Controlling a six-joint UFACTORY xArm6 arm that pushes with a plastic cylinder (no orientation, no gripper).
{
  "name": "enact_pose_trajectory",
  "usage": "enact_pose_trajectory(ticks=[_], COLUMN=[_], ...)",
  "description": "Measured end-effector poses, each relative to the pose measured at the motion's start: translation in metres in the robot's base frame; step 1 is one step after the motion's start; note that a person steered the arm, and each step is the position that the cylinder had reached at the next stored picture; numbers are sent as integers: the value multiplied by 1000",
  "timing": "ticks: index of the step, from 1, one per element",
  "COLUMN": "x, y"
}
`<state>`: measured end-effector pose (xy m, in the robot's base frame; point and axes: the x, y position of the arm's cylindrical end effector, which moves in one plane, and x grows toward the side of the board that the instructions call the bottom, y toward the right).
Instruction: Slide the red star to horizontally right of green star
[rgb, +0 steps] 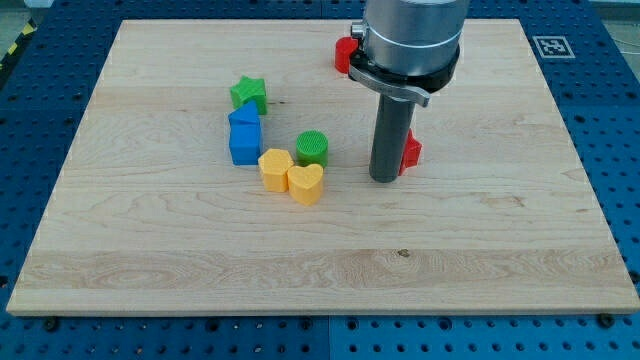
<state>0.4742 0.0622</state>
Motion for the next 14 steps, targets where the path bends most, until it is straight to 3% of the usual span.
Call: enact_pose_trajectory(ticks=[2, 4, 8, 14], x=[-24, 11, -40, -42], y=[-2, 7, 36, 23])
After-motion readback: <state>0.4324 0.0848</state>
